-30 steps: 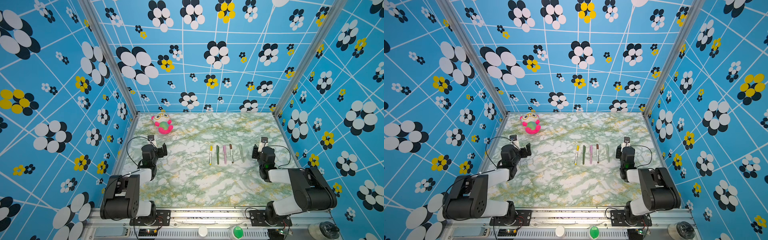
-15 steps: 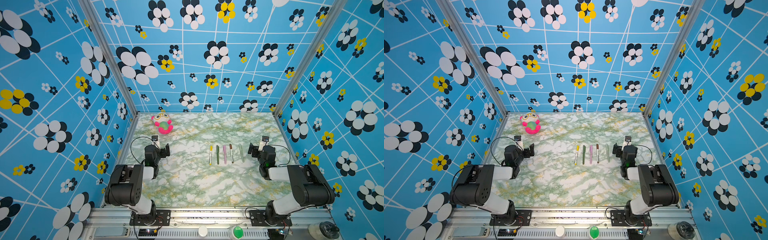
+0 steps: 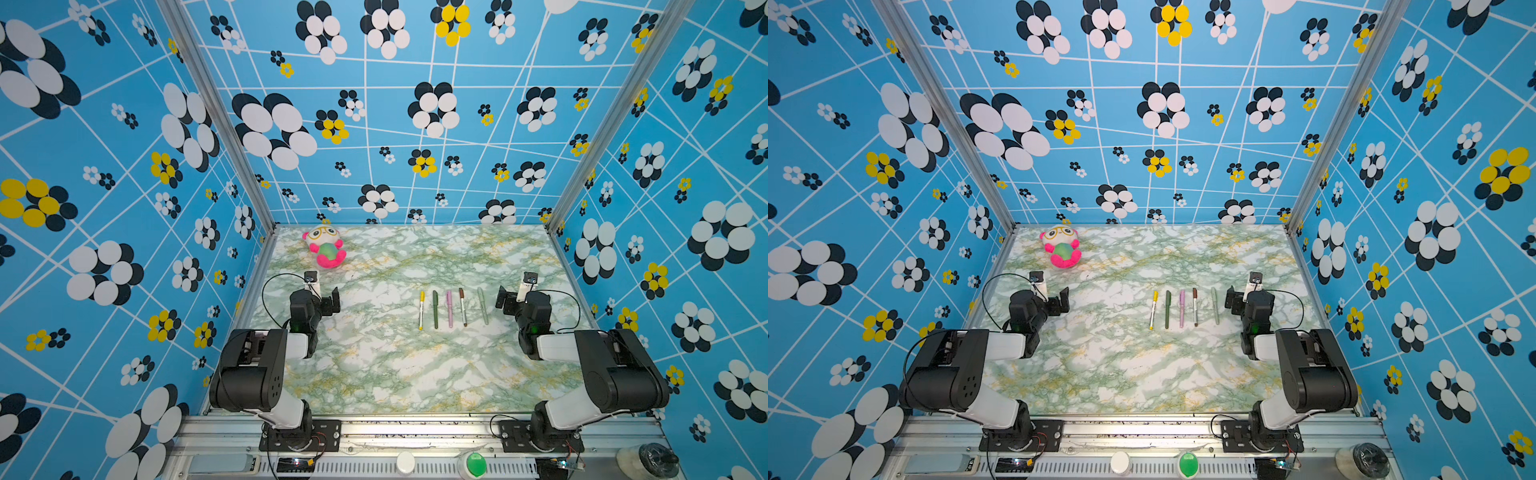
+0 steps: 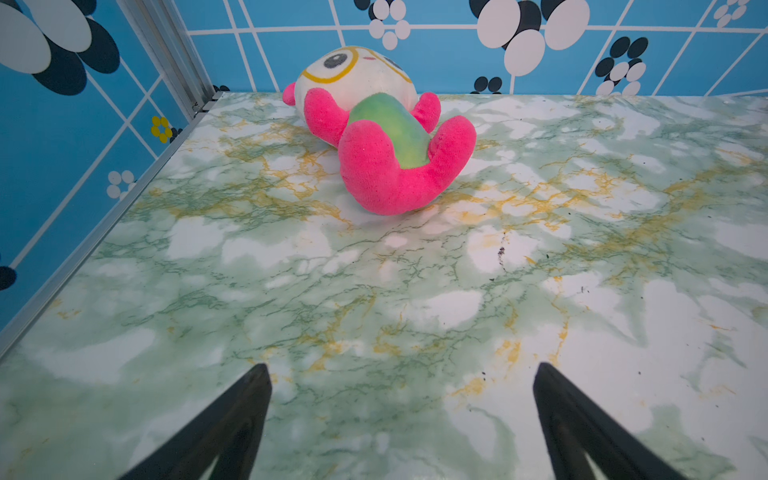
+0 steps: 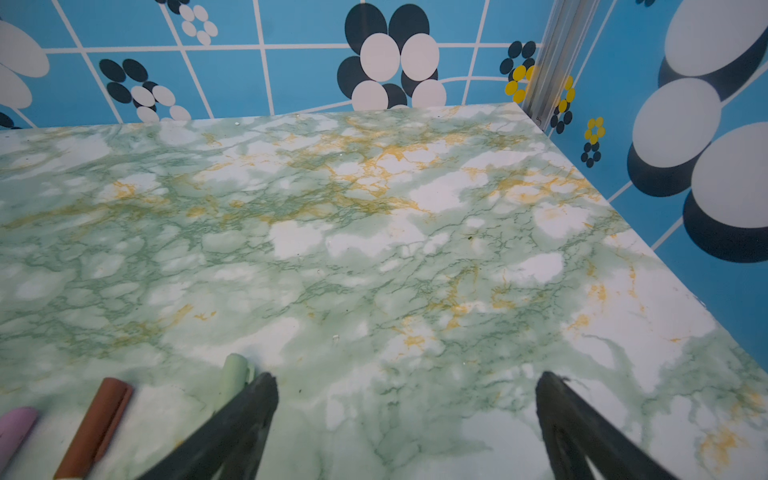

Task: Insert the pens into the pen caps

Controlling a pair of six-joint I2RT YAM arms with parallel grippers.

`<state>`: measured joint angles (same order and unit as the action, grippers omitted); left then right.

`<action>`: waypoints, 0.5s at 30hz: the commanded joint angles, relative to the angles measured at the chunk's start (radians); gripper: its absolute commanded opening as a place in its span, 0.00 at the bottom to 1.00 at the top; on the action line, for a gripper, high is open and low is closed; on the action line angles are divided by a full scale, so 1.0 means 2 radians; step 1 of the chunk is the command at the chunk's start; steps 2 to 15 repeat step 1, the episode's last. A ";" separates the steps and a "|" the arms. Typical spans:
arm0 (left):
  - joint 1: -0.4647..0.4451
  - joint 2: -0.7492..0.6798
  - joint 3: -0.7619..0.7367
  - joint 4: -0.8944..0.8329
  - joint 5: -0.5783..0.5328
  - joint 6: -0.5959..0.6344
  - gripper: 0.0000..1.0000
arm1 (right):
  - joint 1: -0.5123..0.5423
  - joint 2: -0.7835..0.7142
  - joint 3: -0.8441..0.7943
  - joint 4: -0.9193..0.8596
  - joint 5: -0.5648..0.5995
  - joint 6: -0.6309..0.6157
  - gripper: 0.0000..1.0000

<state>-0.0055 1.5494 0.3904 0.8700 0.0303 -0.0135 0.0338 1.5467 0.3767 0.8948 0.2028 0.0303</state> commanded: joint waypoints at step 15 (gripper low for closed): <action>-0.005 -0.002 -0.001 0.017 -0.006 0.007 0.99 | -0.002 -0.003 0.005 -0.002 -0.005 0.000 0.99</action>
